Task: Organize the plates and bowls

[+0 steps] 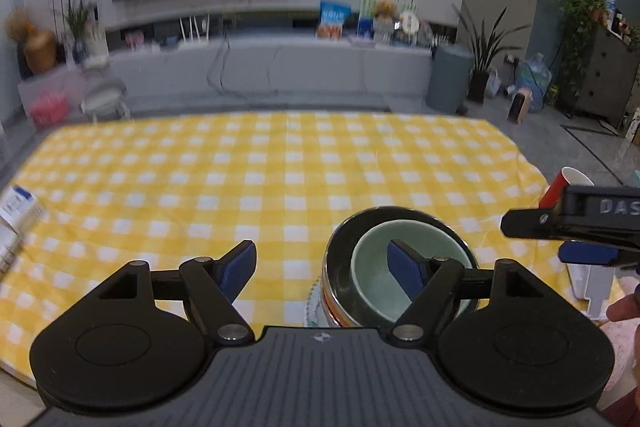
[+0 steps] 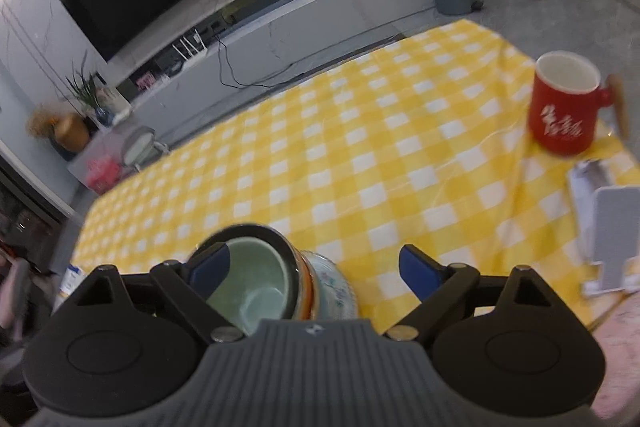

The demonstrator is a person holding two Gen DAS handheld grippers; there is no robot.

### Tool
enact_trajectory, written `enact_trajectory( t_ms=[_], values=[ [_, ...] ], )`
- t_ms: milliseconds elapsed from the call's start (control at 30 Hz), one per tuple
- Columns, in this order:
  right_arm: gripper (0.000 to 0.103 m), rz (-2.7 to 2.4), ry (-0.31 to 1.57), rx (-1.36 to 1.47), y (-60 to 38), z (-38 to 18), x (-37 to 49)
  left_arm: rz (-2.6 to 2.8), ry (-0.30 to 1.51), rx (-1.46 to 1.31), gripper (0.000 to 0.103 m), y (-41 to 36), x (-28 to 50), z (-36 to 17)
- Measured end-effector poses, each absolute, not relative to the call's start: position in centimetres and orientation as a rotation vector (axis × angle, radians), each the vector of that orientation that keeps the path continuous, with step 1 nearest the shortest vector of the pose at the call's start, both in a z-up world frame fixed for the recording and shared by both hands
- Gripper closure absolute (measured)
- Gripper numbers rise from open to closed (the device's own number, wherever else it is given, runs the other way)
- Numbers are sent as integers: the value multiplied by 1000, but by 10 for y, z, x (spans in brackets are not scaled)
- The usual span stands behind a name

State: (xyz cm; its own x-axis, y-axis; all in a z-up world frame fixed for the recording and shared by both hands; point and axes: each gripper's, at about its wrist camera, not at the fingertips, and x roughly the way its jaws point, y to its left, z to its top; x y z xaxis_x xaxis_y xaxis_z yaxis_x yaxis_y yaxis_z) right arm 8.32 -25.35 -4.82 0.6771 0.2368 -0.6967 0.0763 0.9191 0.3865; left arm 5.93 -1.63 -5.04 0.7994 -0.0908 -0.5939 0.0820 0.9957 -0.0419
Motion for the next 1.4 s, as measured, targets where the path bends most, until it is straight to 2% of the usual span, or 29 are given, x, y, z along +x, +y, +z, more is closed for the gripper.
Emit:
enact_trajectory(
  t_ms=[167,533,1000,1100,1400],
  values=[
    [13,54,859,326,-251,-52,49,-84,562,30,17,-26,21,-37],
    [13,44,822,190,-229,-48,-31,-90,591,-5,19,-38,-19,-26],
    [13,69,823,129,-218,-52,-44,-61,575,7,22,-44,-38,-46],
    [14,65,833,112,-212,-54,-45,-65,590,-9,21,-42,-37,-50],
    [14,86,849,75,-202,-60,-42,-69,646,-31,7,-36,-33,-59]
  ],
)
